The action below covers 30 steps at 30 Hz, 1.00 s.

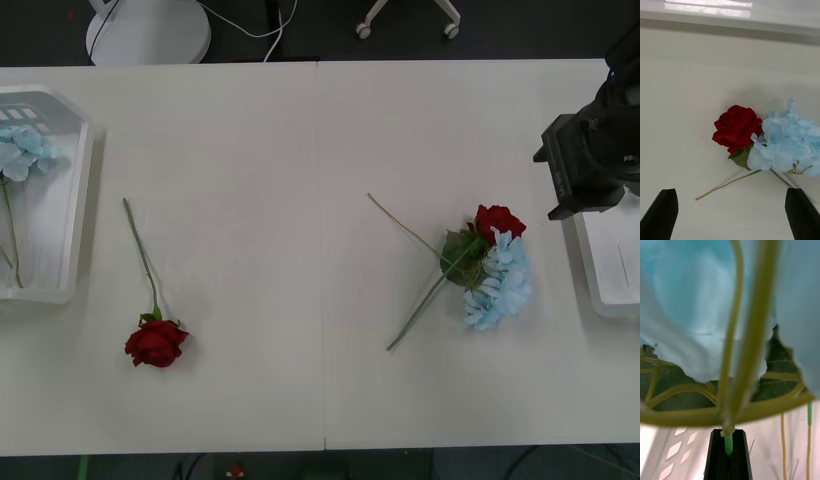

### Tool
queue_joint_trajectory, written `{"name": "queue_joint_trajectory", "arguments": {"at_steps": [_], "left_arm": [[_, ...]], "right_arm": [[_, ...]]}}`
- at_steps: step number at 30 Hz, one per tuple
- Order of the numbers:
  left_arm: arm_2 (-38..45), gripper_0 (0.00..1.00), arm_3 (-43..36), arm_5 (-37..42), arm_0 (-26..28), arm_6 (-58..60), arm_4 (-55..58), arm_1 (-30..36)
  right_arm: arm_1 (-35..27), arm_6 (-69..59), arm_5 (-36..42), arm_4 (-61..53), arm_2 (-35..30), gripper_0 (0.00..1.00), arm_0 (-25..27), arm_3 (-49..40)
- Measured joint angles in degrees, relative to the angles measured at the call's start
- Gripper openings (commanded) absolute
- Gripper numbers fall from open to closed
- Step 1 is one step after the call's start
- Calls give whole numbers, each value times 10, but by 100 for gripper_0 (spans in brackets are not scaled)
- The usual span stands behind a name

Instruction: Put the red flowers into the right box and the blue flowers into the left box

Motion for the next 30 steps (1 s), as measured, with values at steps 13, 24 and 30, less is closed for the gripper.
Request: {"name": "queue_joint_trajectory", "arguments": {"at_steps": [13,24,30], "left_arm": [[-7,86,39,-52,13,0,101,8],[-7,94,-20,139,13,0,187,74],[-7,94,-106,250,13,0,217,98]], "right_arm": [[109,-242,15,43,-1,82,52,-3],[179,-247,1,187,0,82,130,-13],[216,-247,-27,232,0,82,139,19]]}}
